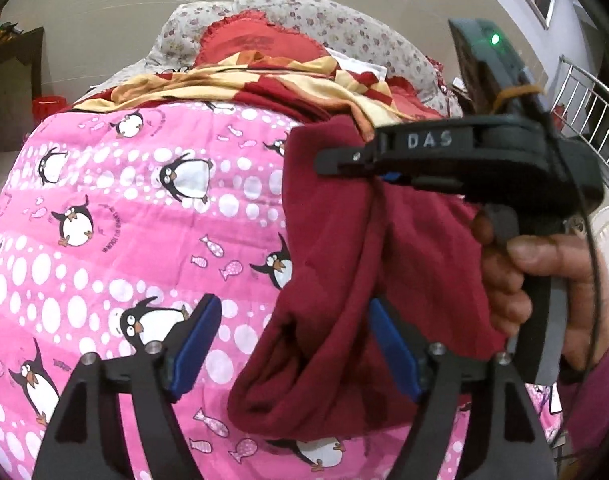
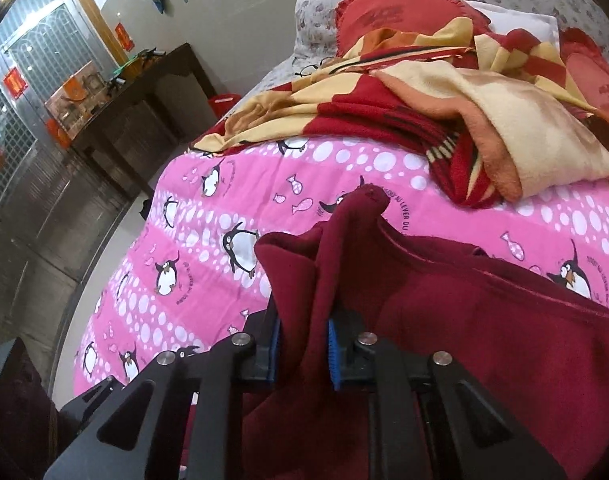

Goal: Fold small clothes

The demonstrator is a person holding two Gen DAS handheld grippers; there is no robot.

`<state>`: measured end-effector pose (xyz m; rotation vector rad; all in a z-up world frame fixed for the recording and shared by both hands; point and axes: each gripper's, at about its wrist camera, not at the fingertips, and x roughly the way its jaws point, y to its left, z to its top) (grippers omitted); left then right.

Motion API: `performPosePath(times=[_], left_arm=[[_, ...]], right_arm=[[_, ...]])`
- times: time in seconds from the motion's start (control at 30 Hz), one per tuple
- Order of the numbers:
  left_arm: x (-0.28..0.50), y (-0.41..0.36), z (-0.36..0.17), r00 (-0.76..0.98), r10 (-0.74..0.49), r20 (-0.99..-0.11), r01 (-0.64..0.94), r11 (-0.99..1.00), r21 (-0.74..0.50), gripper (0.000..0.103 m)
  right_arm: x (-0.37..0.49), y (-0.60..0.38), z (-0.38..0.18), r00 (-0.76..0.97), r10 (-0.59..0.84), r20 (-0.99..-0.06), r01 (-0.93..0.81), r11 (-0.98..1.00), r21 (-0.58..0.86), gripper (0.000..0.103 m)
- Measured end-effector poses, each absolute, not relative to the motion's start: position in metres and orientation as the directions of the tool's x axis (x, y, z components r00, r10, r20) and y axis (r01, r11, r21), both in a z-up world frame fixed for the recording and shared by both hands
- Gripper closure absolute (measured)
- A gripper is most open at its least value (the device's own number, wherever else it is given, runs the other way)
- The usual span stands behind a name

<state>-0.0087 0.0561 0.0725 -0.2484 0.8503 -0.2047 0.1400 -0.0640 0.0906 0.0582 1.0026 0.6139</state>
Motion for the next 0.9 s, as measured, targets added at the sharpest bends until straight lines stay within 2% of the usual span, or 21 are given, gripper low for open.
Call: performPosePath(times=[0.13, 0.27, 0.5, 0.77, 0.9], left_arm=[[-0.006, 0.052, 0.065, 0.629, -0.277, -0.727, 0.077, 0.952, -0.296, 0.025], [-0.002, 0.048, 0.064, 0.614, -0.280, -0.738, 0.084, 0.953, -0.292, 0.049], [-0.005, 0.039, 0.067, 0.615, -0.272, -0.740, 0.103, 0.958, -0.267, 0.055], [-0.007, 0.029, 0.075, 0.614, -0.280, -0.739, 0.128, 0.958, -0.256, 0.070], [-0.008, 0.027, 0.078, 0.615, -0.277, -0.738, 0.128, 0.959, -0.254, 0.072]], right_arm=[[0.137, -0.064, 0.093, 0.395, 0.506, -0.767, -0.462, 0.831, 0.310, 0.083], [0.137, -0.069, 0.092, 0.400, 0.505, -0.765, -0.453, 0.834, 0.314, 0.083], [0.138, -0.080, 0.089, 0.406, 0.513, -0.756, -0.427, 0.838, 0.340, 0.083], [0.134, -0.091, 0.094, 0.420, 0.517, -0.746, -0.418, 0.840, 0.346, 0.083], [0.132, -0.097, 0.096, 0.424, 0.518, -0.743, -0.411, 0.841, 0.352, 0.083]])
